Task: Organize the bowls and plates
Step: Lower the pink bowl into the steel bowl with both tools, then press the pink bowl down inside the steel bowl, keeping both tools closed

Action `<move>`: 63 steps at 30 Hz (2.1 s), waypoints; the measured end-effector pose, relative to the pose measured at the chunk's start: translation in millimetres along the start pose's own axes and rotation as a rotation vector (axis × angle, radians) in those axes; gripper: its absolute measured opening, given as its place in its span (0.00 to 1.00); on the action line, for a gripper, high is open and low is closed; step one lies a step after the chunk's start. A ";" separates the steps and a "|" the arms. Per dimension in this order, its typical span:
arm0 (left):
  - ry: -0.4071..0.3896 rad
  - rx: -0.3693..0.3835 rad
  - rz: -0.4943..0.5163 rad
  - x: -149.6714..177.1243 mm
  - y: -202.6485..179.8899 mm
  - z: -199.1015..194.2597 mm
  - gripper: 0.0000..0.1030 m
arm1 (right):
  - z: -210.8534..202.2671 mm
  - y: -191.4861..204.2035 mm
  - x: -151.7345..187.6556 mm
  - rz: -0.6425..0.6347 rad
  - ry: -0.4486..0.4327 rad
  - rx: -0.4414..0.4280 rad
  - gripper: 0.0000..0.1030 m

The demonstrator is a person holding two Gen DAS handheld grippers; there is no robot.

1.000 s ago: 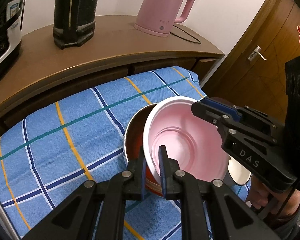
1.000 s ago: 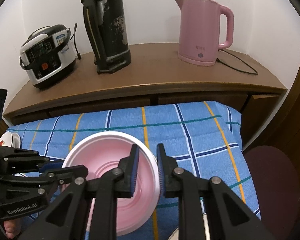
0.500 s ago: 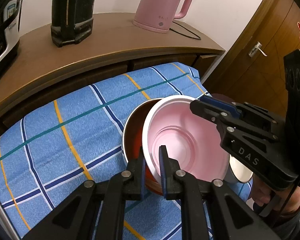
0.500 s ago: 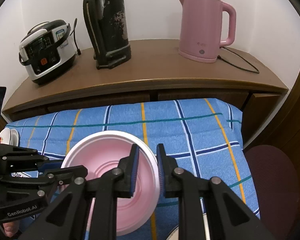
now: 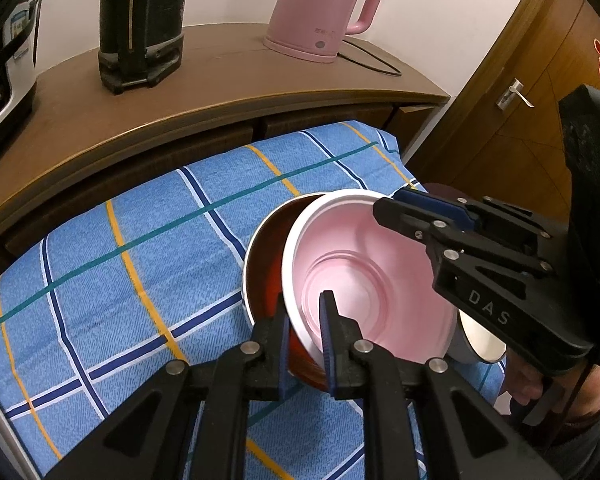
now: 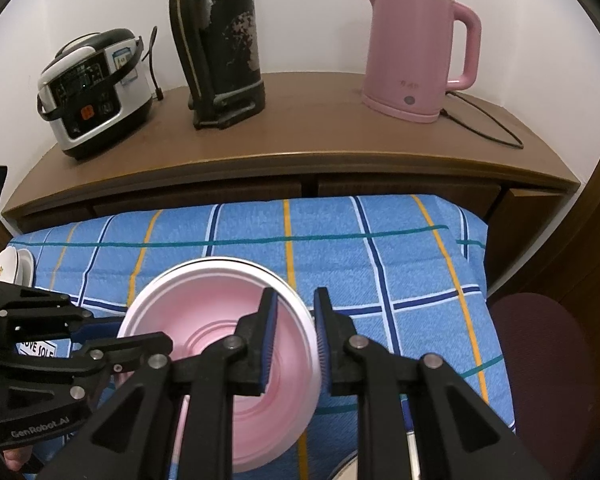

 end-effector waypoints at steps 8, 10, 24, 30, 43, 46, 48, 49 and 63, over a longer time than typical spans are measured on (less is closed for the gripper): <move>0.005 -0.018 -0.025 0.4 4.7 -0.7 0.15 | 2.4 0.3 3.7 0.035 -0.013 -0.040 0.22; 0.002 -0.017 -0.030 -0.2 5.3 -0.6 0.14 | 1.4 -1.6 4.3 0.047 -0.018 -0.040 0.26; 0.002 -0.003 -0.037 0.4 7.1 -1.1 0.11 | -24.3 -12.2 25.1 0.067 -0.044 -0.038 0.15; -0.009 -0.010 -0.011 0.2 2.1 -0.5 0.11 | -20.1 -5.8 29.0 0.044 -0.030 -0.036 0.07; -0.093 -0.209 0.216 4.1 -10.2 1.1 0.16 | -18.4 -4.7 29.4 0.030 -0.029 -0.044 0.06; -0.091 -0.220 0.227 3.6 -7.8 2.6 0.17 | -17.8 -4.0 28.6 0.024 -0.024 -0.043 0.06; -0.088 -0.216 0.220 2.3 -5.5 2.6 0.17 | -17.2 -3.0 28.2 0.017 -0.021 -0.045 0.06; -0.089 -0.216 0.218 1.6 -4.2 2.2 0.17 | -16.5 -2.6 27.8 0.013 -0.020 -0.045 0.06; -0.141 -0.351 0.316 1.1 -6.4 1.2 0.21 | -11.7 0.9 28.2 -0.013 0.001 -0.053 0.06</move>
Point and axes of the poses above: each gripper's, at about its wrist camera, not at the fingertips, and z roughly the way its jaws point, y to its left, x to its underside, the point moved 8 cm from there along z, roughly the way its jaws point, and after that the axes turned 8 degrees about -z, right-handed, at the moved point
